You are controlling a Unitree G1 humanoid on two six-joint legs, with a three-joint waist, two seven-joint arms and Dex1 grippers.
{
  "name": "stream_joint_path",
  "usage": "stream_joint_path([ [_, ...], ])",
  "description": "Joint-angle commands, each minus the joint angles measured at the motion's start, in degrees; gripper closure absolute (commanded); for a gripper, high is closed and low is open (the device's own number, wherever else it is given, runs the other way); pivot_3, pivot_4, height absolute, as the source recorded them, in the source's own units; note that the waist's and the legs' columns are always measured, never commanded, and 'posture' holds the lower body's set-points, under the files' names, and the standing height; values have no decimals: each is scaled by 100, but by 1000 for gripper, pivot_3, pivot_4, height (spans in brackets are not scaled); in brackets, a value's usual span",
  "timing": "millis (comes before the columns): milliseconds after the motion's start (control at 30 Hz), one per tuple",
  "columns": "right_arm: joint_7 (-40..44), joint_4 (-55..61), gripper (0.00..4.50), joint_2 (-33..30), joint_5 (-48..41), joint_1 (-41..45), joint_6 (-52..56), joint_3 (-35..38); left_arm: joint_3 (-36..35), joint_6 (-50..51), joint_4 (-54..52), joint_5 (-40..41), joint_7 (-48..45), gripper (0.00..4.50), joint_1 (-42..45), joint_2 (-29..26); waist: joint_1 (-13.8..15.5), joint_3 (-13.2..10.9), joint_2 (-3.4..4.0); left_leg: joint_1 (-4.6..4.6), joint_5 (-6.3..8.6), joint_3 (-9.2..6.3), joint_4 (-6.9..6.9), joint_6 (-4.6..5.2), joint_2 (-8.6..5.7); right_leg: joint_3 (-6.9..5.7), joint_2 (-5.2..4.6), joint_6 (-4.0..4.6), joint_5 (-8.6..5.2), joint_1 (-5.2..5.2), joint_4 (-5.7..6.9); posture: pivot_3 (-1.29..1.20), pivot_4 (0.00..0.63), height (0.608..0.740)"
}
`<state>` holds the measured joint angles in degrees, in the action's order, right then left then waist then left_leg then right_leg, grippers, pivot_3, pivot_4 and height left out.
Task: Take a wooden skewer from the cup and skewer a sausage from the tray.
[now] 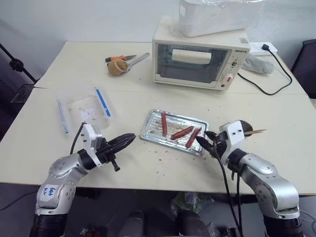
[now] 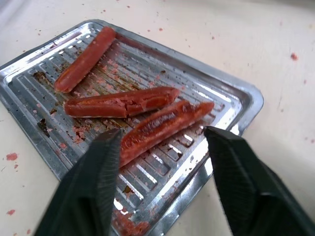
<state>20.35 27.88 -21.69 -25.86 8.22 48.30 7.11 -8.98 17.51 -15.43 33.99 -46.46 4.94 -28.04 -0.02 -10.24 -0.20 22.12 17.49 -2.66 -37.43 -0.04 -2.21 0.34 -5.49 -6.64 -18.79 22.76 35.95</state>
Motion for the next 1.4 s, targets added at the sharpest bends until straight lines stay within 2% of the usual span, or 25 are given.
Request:
stream_joint_path([
  [33,-186,367,672,100,-275,142,446,13,-21,-87,-173,-6,-29,4500,6,-35,-4,0,0,0,0,0,1,0,0,0,0,0,0,0,0,0,150,740],
  [100,-245,376,54,155,-322,200,587,-47,-25,-72,-179,-3,-31,4500,10,-48,-6,0,0,0,0,0,2,0,0,0,0,0,0,2,0,0,150,740],
  [333,-453,191,54,382,-334,466,903,-310,10,-43,-229,-15,-17,4500,5,-51,-10,0,0,1,0,2,3,0,0,2,1,0,0,7,3,0,150,740],
  [800,-534,-127,54,138,81,763,1008,-742,26,-50,-250,-55,10,4500,36,-66,-14,0,0,1,-1,4,5,1,-1,1,0,0,0,10,3,0,150,740],
  [967,-465,-216,1089,46,291,791,902,-867,34,-52,-268,-58,27,4500,27,-54,-14,0,0,1,-1,4,5,1,-1,1,1,0,0,10,3,0,150,740],
  [1067,-419,-228,1980,21,354,812,880,-951,38,-52,-284,-54,39,4500,23,-45,-14,1,0,1,-1,4,5,1,-1,1,2,0,0,10,3,0,150,740],
  [1233,-369,-199,1980,-27,435,826,864,-1001,44,-48,-298,-44,56,4500,20,-43,-16,1,0,1,-1,4,5,0,-1,1,2,0,0,10,3,0,150,740],
  [1400,-225,-169,1980,-334,666,777,686,-1242,68,-36,-327,-36,67,4500,7,-28,-15,1,0,1,-1,4,5,0,-1,1,1,0,0,10,3,0,150,740],
])
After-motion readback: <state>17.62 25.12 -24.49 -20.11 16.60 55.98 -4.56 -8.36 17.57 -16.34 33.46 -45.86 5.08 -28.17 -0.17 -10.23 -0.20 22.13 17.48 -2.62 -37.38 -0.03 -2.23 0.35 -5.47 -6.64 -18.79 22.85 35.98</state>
